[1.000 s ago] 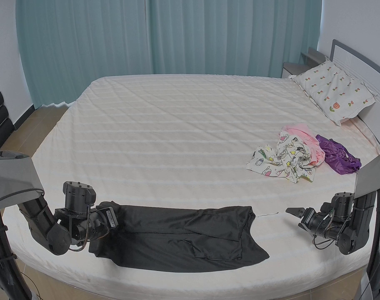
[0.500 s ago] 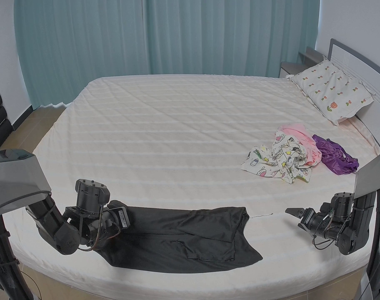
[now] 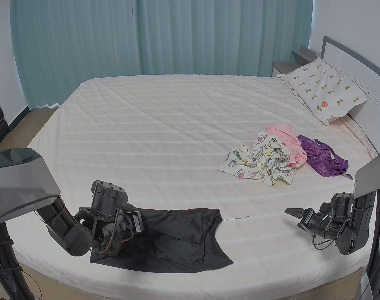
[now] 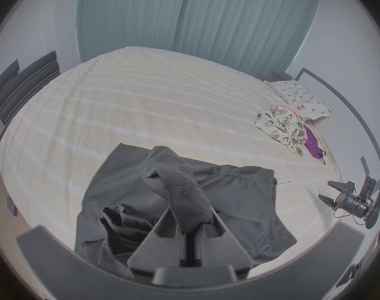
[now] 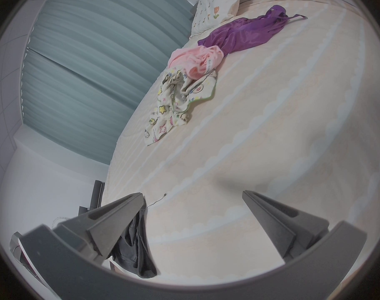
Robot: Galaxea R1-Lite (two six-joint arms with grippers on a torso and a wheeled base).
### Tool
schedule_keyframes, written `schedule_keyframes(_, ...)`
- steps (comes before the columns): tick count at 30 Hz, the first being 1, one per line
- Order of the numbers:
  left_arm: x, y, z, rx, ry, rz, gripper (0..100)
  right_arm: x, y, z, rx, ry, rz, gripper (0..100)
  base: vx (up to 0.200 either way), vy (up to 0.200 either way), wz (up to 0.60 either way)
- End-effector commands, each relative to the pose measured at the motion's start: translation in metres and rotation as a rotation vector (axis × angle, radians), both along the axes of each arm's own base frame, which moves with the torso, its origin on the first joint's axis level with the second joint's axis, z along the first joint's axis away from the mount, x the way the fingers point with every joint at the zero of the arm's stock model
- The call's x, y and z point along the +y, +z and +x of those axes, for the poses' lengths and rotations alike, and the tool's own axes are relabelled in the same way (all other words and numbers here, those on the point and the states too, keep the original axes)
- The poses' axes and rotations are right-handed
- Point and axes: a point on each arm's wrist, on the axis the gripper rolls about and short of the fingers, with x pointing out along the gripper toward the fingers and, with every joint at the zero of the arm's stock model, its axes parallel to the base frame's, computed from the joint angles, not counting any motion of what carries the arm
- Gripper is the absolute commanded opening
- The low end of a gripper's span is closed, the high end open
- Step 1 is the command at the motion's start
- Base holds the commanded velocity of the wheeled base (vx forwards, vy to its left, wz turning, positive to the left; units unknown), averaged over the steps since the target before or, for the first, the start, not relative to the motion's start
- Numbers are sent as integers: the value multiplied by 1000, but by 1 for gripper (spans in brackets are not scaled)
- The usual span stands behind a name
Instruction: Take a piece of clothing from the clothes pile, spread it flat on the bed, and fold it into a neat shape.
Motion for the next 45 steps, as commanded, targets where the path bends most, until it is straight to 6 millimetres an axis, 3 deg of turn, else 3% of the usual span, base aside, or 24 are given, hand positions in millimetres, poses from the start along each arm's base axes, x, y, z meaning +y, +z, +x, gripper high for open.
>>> schedule_keyframes(1,-14,3,5,0,-16,-16,0,1,1,0,-8,5,-1,100,0,-200,0)
schedule_keyframes(13,-46,-3,15,26,-44,-24,0,1,-1,0,-6,8,-3,100,0,-200,0)
schedule_keyframes(22,-57,-25,27,54,-15,-6,0,2,-2,1,-3,10,-4,100,0,0,0)
schedule_keyframes(29,-63,-26,31,57,29,-64,0,2,-3,0,-1,11,-5,100,0,0,0)
schedule_keyframes(30,-64,-24,31,56,42,-85,100,2,-3,0,-1,11,-5,100,0,0,0)
schedule_keyframes(37,-73,-17,26,52,35,-142,100,2,-3,0,1,11,-5,100,0,0,0)
schedule_keyframes(45,-72,15,15,10,75,-256,100,2,-2,0,-2,11,-5,100,0,0,0)
